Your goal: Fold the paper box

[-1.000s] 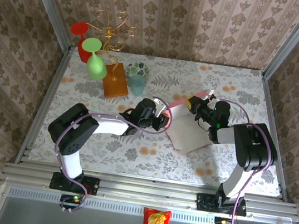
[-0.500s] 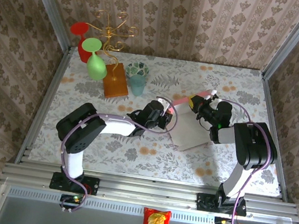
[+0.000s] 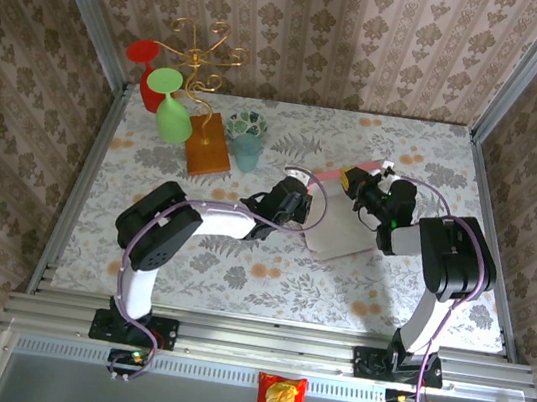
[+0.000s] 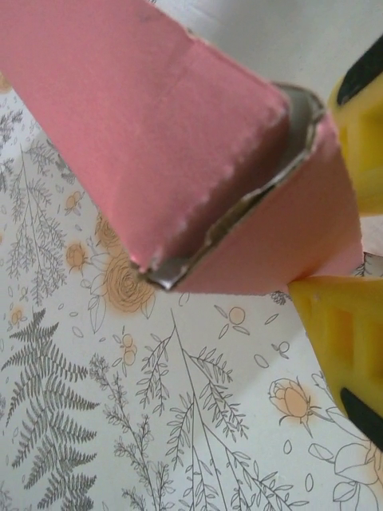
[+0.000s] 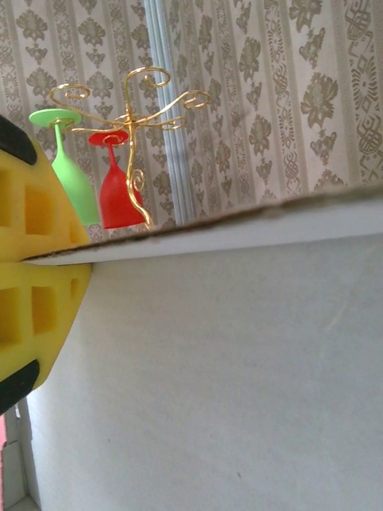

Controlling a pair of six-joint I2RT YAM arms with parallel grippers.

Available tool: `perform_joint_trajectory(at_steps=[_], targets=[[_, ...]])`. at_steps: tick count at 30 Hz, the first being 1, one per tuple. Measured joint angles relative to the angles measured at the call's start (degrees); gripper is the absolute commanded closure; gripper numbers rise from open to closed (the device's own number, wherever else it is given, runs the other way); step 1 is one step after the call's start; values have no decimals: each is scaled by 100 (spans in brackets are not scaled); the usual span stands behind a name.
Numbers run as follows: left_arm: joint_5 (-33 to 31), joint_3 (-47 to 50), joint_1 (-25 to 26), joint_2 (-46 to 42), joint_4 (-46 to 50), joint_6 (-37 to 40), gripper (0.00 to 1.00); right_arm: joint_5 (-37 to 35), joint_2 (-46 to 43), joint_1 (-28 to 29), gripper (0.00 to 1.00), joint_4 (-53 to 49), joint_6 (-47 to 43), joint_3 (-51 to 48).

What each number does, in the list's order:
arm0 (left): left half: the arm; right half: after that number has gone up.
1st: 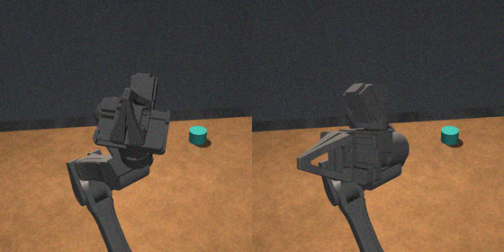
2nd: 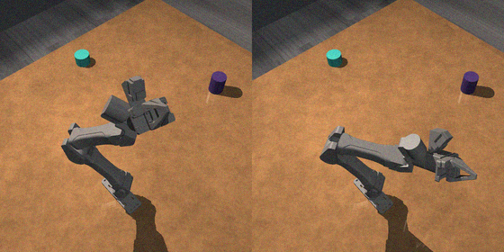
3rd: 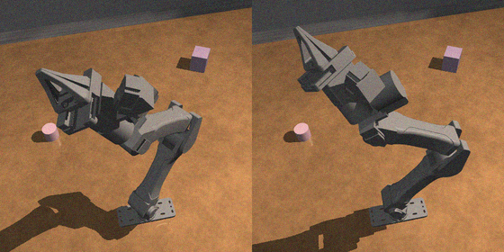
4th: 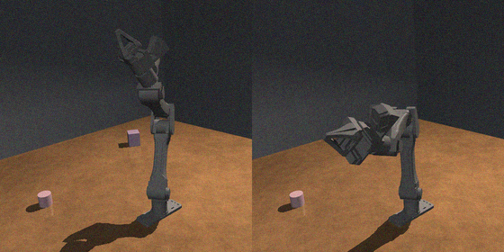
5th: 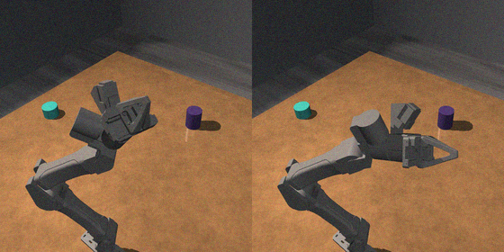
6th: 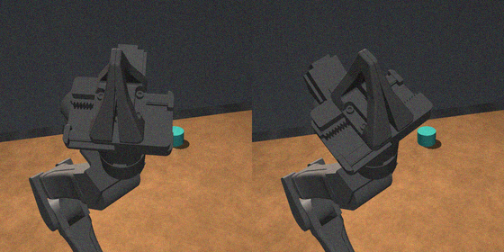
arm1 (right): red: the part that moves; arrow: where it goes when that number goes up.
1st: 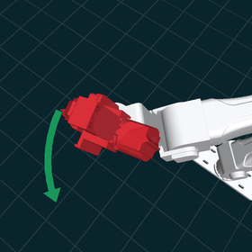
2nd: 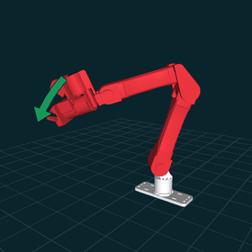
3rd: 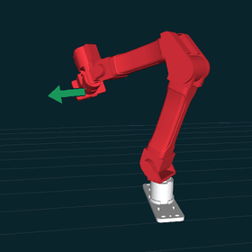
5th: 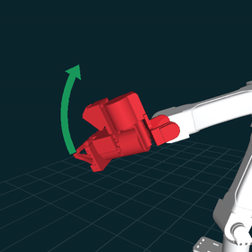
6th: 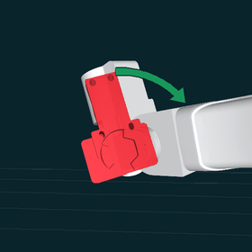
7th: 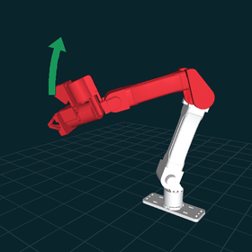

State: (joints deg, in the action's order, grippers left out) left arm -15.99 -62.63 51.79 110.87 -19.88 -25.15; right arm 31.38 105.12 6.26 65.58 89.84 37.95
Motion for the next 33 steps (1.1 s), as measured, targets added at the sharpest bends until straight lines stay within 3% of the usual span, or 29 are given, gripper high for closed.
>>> perform_joint_trajectory(at_steps=[6,17,20,23,29,33], targets=[[-332,-118,-2,92,57,-201,100,-92,7,0,100,-83,22,74],[-452,-166,-13,197,-87,-387,100,-216,28,57,100,-177,22,175],[-544,-317,-17,289,-7,-417,89,-369,28,90,100,-190,37,177],[-616,-503,-48,404,127,-472,88,-520,28,122,100,-190,59,177],[-695,-800,-90,535,413,-546,89,-728,28,166,100,-195,129,181],[-769,-988,-105,608,645,-643,100,-798,28,184,100,-262,173,232]])
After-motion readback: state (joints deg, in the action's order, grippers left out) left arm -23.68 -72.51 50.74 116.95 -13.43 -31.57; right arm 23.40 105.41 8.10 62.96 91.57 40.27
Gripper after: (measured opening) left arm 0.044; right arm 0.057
